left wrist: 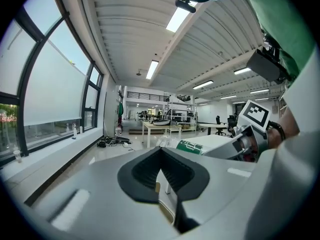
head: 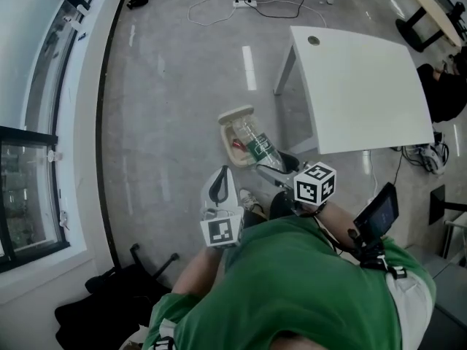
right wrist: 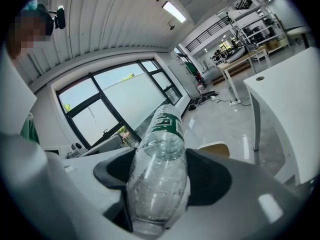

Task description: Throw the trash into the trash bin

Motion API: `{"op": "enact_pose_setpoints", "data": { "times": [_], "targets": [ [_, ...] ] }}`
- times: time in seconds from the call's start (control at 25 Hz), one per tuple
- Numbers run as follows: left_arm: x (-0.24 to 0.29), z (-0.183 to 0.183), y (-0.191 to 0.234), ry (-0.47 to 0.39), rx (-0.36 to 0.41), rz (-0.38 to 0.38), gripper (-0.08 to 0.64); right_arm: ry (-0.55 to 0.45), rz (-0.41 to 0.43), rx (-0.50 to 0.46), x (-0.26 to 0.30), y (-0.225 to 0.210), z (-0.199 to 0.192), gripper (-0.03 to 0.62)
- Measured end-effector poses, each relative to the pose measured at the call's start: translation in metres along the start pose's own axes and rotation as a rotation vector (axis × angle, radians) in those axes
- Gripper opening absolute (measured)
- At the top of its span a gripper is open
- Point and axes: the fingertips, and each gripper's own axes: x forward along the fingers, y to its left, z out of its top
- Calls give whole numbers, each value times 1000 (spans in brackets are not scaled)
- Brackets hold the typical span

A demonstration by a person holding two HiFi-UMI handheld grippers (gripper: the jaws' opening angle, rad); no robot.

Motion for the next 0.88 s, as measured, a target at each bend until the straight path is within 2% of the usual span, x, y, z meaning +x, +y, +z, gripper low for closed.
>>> {"op": "enact_pose_setpoints", "data": {
  "times": [0.52, 0.88],
  "targets": [
    [30, -38, 22, 97, -19, -19, 5, 118, -76, 25, 47, -46, -27, 321],
    [66, -87, 24, 196, -37, -9, 5, 222, -100, 44, 74, -92, -58, 321]
  ]
}}
